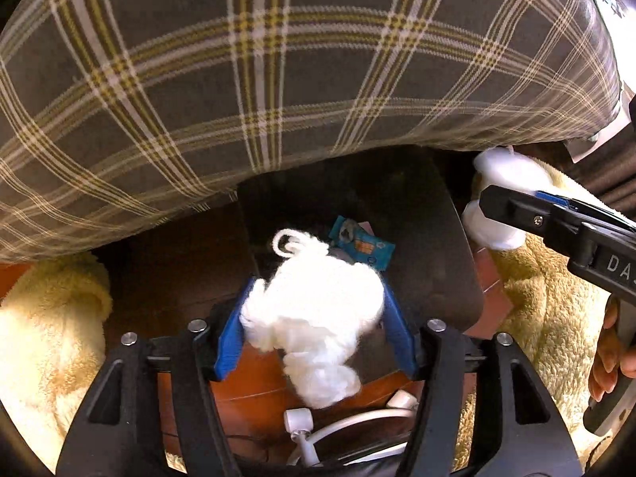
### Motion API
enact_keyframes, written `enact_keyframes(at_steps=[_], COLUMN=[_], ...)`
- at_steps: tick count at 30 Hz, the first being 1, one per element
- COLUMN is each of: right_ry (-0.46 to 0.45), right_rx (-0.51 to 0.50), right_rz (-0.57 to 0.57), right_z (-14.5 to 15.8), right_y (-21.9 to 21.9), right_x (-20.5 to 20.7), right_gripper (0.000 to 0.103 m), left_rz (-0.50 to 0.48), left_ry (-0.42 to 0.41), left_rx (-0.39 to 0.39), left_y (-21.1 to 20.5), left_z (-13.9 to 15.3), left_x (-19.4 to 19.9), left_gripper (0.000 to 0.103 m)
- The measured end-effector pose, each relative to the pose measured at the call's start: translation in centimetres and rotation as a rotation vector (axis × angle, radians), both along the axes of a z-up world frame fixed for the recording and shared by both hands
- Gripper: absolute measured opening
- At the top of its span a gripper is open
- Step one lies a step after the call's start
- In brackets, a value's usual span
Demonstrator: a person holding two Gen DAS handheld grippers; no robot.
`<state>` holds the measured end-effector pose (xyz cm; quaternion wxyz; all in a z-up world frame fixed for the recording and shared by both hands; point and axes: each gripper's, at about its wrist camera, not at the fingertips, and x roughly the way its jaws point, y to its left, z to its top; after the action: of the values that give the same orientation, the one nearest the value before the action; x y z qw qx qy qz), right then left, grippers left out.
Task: Collect trash
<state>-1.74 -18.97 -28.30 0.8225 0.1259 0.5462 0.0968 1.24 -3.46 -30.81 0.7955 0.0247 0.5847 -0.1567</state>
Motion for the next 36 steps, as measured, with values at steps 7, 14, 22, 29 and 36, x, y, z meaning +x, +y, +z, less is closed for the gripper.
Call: enact_keyframes(at_steps=[7, 14, 22, 29, 36], right_ry=[-0.076, -0.286, -0.429, -0.545, -0.655], right_rx=[-0.035, -0.112, -0.118, -0.146, -0.13], right_rz=[-0.041, -0.087, -0.095, -0.109, -0.086], right_z=[3.7, 11.9, 19.9, 25.1, 29.5], right_y=[-0.4, -1.9, -2.3, -1.6, -1.0], right_x=[0.1, -1.3, -1.7, -1.6, -1.8], right_gripper=[0.061, 0.089, 0.1, 0.1, 0.1], left_rz=[0.006, 0.009, 0.06, 0.095, 0.123], left_ry=[-0.071, -0.224, -0.387, -0.562, -0.677], left_rx=[0.016, 0.005, -0.021, -0.047, -0.034], left_y=[0.6, 1.4, 2.4, 2.6, 2.4], left_z=[2.5, 9.7, 18.7, 25.6, 30.0], left_x=[0.2, -0.3, 0.1, 0.0, -0.8], left_gripper=[0.08, 0.095, 0.095, 0.095, 0.095])
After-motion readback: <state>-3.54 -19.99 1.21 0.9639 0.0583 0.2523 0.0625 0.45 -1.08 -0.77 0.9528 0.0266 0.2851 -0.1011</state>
